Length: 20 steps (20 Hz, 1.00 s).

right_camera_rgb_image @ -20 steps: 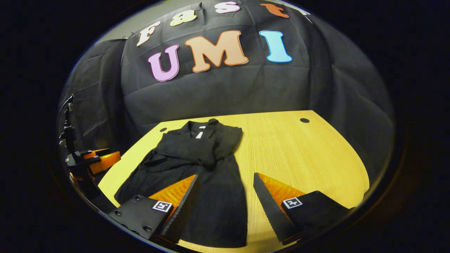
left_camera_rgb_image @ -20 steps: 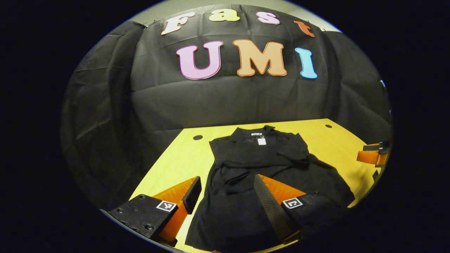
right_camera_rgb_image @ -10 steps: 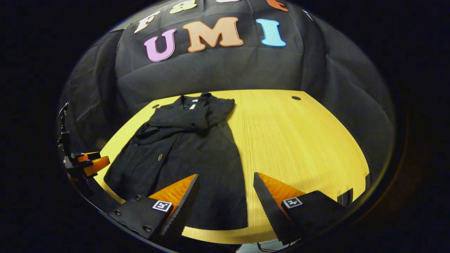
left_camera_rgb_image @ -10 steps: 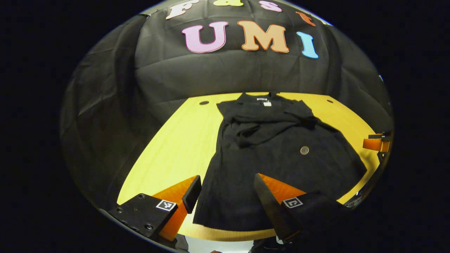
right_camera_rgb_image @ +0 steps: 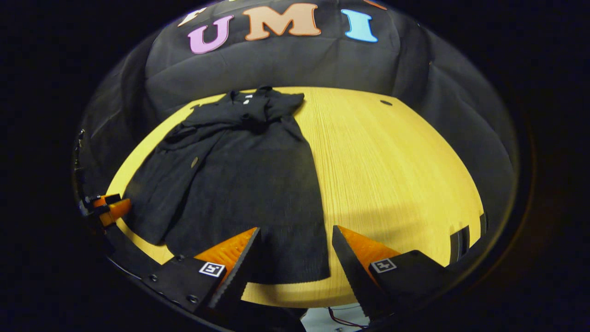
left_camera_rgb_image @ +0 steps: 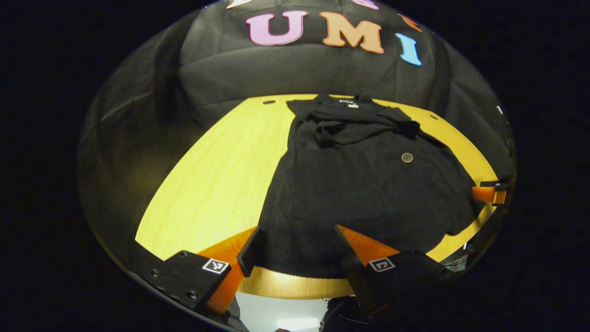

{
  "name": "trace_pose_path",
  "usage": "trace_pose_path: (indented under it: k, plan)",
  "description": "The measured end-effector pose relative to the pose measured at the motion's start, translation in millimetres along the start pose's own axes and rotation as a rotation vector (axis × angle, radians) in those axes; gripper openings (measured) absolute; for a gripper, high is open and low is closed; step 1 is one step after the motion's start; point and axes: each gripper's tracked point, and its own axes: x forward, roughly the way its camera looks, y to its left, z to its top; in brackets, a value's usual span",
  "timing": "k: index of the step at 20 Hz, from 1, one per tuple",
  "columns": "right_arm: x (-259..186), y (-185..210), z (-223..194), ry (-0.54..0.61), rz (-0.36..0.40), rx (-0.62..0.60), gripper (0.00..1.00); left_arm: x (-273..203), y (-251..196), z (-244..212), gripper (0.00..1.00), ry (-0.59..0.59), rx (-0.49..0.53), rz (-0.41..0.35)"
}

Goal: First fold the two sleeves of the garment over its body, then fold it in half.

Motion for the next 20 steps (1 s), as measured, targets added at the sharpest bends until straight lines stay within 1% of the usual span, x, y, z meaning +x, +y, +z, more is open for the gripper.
trace_pose_path:
  k: [1,2,3,4,5,6,7,8,10,11,12,14,17,20]
  plan:
    - [0.6,-0.5,7.7,-0.03,-0.008,-0.013,0.94,-1.3,0.5,2.6,0.94,-0.02,-0.001,-0.014]
    - [-2.7,8.6,4.4,-0.029,0.025,-0.005,0.77,0.1,-1.2,-0.1,0.95,-0.019,-0.002,-0.026]
    - [-4.3,14.6,2.3,-0.006,0.041,-0.021,0.6,-0.4,-1.1,0.6,0.96,-0.041,-0.009,-0.029]
    - [1.1,20.9,4.7,-0.013,0.063,-0.032,0.43,-0.5,-4.5,3.2,0.79,-0.047,-0.013,-0.044]
    - [1.3,25.7,1.4,0.004,0.064,-0.046,0.25,-0.6,-8.9,-0.2,0.59,-0.048,-0.015,-0.054]
    - [-4.2,32.3,-0.8,0.017,0.091,-0.062,0.08,-1.8,-11.9,-0.4,0.39,-0.049,-0.03,-0.054]
    - [-6.0,37.9,-5.7,0.042,0.114,-0.069,0.08,-3.1,-12.5,-1.3,0.2,-0.047,-0.036,-0.051]
    - [-7.7,41.0,-5.3,0.042,0.126,-0.071,0.07,-4.1,-14.8,-2.9,0.0,-0.046,-0.037,-0.055]
    - [-10.2,42.3,-8.1,0.061,0.138,-0.064,0.08,-8.5,-18.5,-5.9,0.0,-0.037,-0.036,-0.083]
    - [-10.8,43.1,-5.8,0.059,0.142,-0.059,0.08,-11.0,-17.4,-6.9,0.0,-0.025,-0.051,-0.099]
    - [-14.2,42.7,-3.7,0.042,0.14,-0.054,0.08,-13.1,-16.5,-5.8,0.0,-0.01,-0.072,-0.112]
    - [-27.1,49.4,11.6,-0.023,0.161,-0.024,0.08,-16.9,-14.5,3.8,0.0,-0.011,-0.112,-0.126]
    - [-50.9,54.7,53.5,-0.127,0.195,-0.002,0.07,-24.6,-8.4,41.8,0.0,-0.073,-0.1,-0.125]
    - [-62.8,55.6,100.5,-0.207,0.22,0.006,0.07,-25.3,-10.2,97.6,0.0,-0.16,-0.074,-0.136]
